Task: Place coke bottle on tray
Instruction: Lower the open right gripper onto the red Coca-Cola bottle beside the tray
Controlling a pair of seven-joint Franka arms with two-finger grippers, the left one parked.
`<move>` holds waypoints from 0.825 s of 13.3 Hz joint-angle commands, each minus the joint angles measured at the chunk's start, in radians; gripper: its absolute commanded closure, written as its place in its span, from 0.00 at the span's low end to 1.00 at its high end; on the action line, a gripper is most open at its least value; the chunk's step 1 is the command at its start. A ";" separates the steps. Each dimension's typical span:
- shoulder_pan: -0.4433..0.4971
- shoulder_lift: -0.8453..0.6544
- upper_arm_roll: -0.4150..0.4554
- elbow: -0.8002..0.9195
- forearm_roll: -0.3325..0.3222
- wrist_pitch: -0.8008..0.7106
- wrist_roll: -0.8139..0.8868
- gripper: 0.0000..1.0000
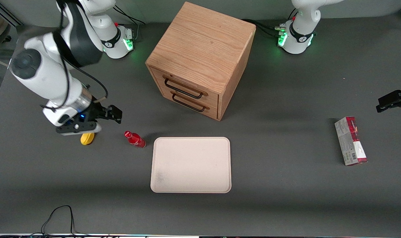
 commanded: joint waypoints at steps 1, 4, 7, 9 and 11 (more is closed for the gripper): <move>-0.006 0.037 0.032 -0.135 0.011 0.185 0.024 0.00; -0.009 0.103 0.033 -0.144 0.008 0.244 0.022 0.00; -0.010 0.134 0.043 -0.144 0.002 0.259 0.016 0.01; -0.013 0.145 0.043 -0.146 0.000 0.276 0.016 0.10; -0.017 0.149 0.043 -0.146 0.000 0.279 0.013 0.51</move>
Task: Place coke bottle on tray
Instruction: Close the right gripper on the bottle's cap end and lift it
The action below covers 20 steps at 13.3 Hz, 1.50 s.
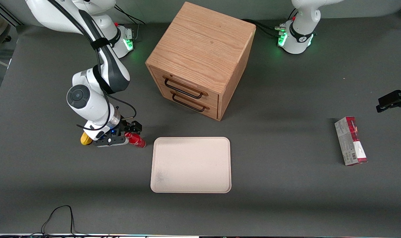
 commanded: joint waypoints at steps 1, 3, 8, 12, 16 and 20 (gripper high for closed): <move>-0.015 0.006 0.013 0.000 0.000 0.017 0.006 0.71; -0.017 0.009 0.013 0.001 0.000 0.017 0.004 1.00; -0.018 -0.013 0.011 0.090 -0.002 -0.056 0.023 1.00; -0.023 -0.007 0.011 0.413 -0.057 -0.452 0.023 1.00; -0.023 0.134 0.013 0.781 -0.072 -0.680 0.050 1.00; -0.023 0.354 0.114 1.018 -0.150 -0.696 0.119 1.00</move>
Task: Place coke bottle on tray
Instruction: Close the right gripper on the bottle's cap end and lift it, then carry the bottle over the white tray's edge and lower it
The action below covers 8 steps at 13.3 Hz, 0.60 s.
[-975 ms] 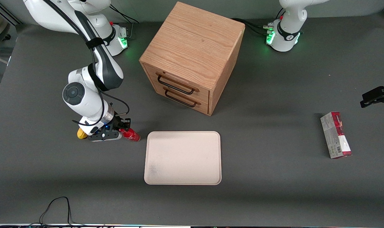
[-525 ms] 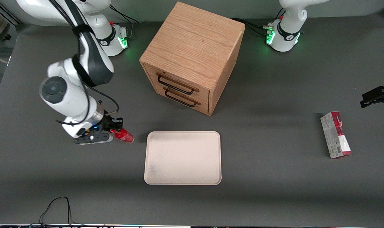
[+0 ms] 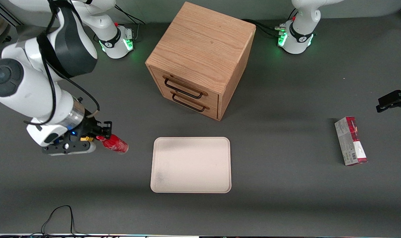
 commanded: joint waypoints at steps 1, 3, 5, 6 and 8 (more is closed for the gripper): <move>-0.003 0.215 0.094 0.225 -0.094 -0.024 0.067 1.00; -0.005 0.271 0.126 0.243 -0.117 0.040 0.108 1.00; -0.005 0.323 0.149 0.241 -0.117 0.115 0.111 1.00; -0.006 0.346 0.155 0.238 -0.117 0.151 0.111 1.00; -0.006 0.380 0.155 0.230 -0.116 0.197 0.125 1.00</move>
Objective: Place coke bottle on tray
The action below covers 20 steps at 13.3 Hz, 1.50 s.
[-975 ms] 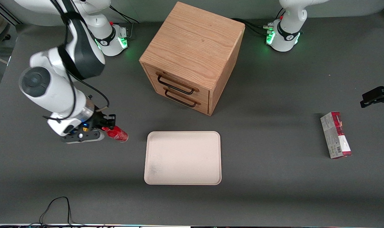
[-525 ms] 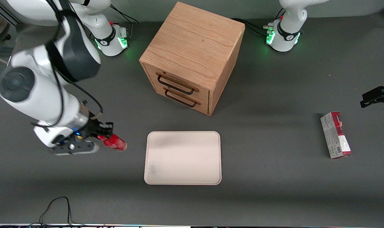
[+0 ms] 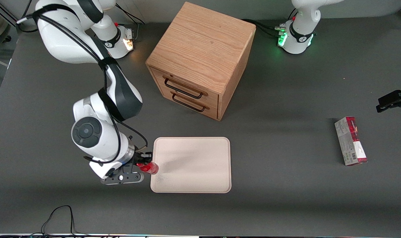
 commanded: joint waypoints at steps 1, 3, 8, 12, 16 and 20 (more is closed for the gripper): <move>-0.008 0.053 0.022 0.026 -0.023 0.051 0.033 1.00; -0.012 0.054 0.021 -0.033 -0.024 0.104 0.033 1.00; -0.015 0.062 0.021 -0.089 -0.039 0.160 0.052 0.00; -0.015 0.033 0.021 -0.109 -0.086 0.211 0.050 0.00; -0.015 -0.137 -0.005 -0.259 -0.079 0.196 0.038 0.00; 0.005 -0.433 -0.172 -0.550 0.049 0.158 -0.089 0.00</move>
